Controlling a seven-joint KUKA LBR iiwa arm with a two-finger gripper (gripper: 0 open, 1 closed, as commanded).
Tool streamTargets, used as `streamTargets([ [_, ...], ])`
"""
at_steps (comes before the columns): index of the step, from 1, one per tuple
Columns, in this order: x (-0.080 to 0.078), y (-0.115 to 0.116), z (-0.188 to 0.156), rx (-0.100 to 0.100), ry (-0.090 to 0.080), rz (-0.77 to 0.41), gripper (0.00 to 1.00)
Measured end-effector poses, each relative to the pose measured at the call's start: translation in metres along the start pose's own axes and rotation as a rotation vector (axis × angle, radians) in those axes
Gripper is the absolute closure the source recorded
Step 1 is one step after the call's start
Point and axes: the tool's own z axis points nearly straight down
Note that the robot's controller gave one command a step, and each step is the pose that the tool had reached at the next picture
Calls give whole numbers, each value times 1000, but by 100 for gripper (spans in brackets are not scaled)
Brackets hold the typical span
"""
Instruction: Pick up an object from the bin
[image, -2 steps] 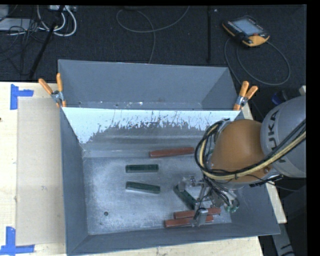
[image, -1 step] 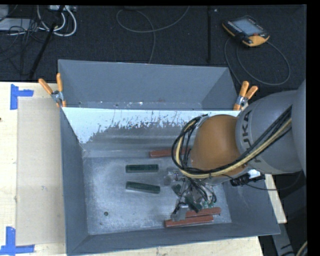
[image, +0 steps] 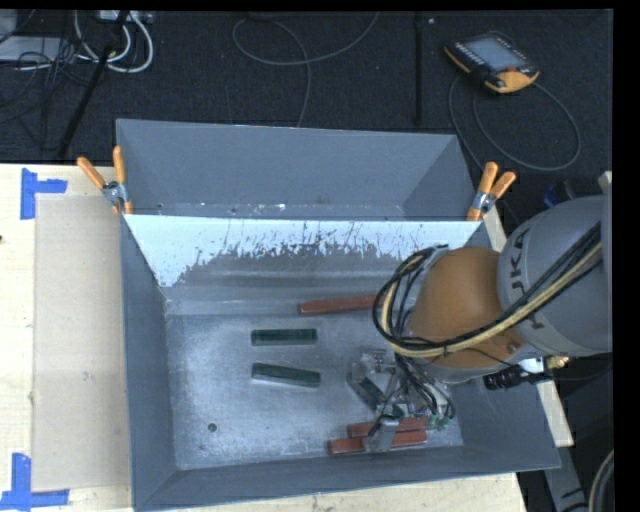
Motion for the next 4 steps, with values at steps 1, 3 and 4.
streamTargets([
  [1,-9,-29,10,4,-1,-68,0],
  [3,-5,-65,13,-2,-6,354,100],
  [4,-37,-27,15,11,-1,226,100],
])
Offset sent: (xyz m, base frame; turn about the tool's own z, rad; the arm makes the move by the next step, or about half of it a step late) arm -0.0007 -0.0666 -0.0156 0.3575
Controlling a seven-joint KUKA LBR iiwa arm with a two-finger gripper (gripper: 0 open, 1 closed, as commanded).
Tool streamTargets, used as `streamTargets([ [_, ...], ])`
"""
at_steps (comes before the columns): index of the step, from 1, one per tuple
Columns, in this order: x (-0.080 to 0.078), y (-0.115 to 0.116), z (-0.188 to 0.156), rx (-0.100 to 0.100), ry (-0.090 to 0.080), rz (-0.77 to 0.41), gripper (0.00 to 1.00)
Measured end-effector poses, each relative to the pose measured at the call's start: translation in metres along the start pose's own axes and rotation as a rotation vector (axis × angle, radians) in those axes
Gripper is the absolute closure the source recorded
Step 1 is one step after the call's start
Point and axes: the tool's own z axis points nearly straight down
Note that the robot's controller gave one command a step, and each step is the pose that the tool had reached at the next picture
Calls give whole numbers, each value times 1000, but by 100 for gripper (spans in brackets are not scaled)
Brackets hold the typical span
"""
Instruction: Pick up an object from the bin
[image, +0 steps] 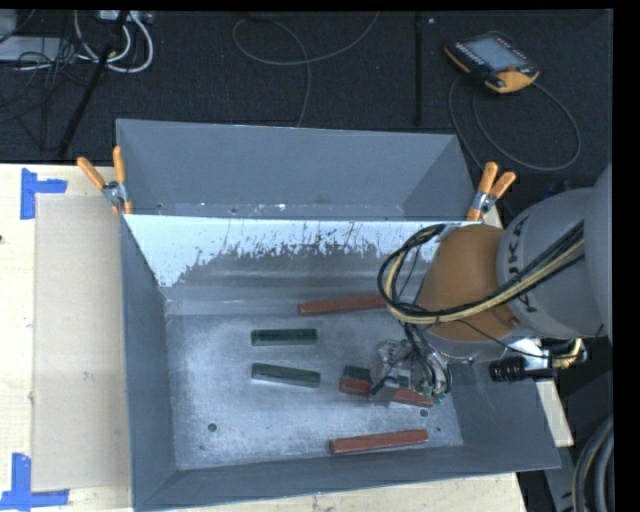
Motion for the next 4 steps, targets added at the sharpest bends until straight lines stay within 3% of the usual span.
streamTargets([
  [1,1,-18,0,-20,-15,-79,100],
  [2,11,-21,-48,-7,7,-34,100],
  [3,-42,-4,-38,-13,-16,-29,100],
  [4,-39,-108,-63,-6,-2,-75,0],
])
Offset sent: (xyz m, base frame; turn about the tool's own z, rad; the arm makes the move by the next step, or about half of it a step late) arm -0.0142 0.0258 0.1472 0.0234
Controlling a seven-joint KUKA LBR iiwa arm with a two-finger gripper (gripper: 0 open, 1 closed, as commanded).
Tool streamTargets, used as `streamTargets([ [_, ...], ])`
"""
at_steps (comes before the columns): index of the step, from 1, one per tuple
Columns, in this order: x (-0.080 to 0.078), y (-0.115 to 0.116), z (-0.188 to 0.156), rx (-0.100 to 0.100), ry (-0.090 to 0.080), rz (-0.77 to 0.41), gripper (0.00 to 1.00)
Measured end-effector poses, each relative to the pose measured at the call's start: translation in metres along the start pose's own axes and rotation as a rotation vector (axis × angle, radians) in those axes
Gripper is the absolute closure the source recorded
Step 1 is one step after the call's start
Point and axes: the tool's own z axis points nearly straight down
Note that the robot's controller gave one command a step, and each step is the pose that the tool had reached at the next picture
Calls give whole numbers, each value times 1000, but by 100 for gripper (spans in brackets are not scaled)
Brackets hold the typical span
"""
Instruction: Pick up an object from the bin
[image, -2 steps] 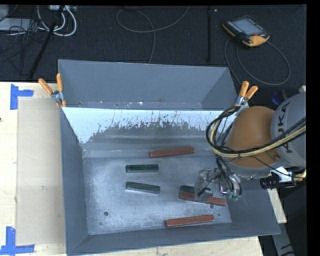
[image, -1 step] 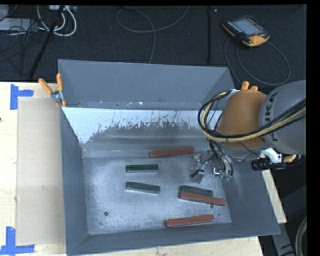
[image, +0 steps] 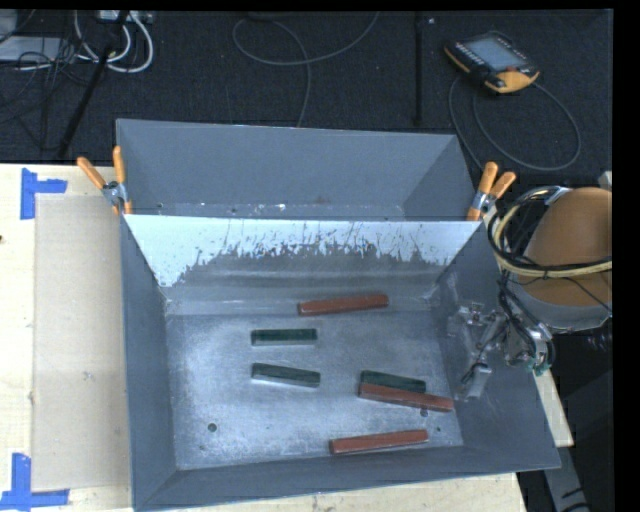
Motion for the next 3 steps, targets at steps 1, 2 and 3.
streamTargets([
  [1,0,3,1,-3,2,-4,0],
  [2,12,15,20,-1,-7,-70,0],
  [3,28,27,40,-3,-2,-137,0],
])
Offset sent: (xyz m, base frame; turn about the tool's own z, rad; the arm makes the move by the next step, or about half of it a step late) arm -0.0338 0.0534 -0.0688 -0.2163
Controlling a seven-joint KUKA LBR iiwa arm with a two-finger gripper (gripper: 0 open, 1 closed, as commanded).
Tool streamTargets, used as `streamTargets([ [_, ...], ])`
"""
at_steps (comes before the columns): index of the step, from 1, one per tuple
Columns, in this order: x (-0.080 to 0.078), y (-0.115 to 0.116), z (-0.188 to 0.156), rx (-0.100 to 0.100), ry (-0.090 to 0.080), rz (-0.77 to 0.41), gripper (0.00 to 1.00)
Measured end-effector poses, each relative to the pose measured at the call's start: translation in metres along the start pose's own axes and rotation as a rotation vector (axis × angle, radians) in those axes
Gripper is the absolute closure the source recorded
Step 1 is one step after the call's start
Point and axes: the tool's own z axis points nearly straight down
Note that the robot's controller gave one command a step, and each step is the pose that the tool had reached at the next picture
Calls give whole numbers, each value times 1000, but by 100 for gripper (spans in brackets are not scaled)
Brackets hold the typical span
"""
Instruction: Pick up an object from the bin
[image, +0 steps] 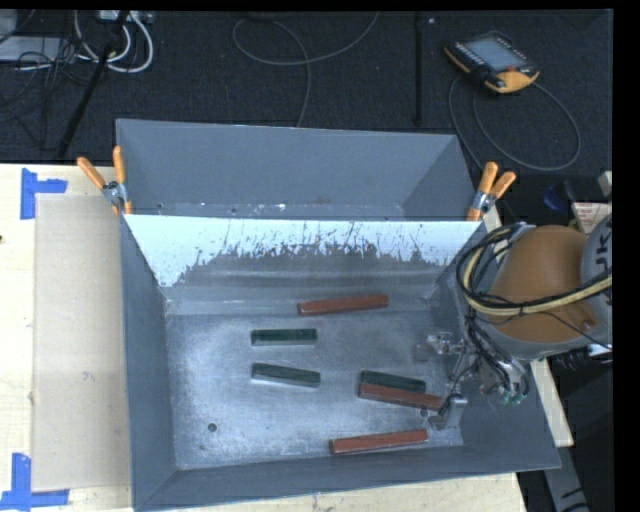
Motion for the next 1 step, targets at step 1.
streamTargets([
  [1,8,9,-1,-2,8,-7,0],
])
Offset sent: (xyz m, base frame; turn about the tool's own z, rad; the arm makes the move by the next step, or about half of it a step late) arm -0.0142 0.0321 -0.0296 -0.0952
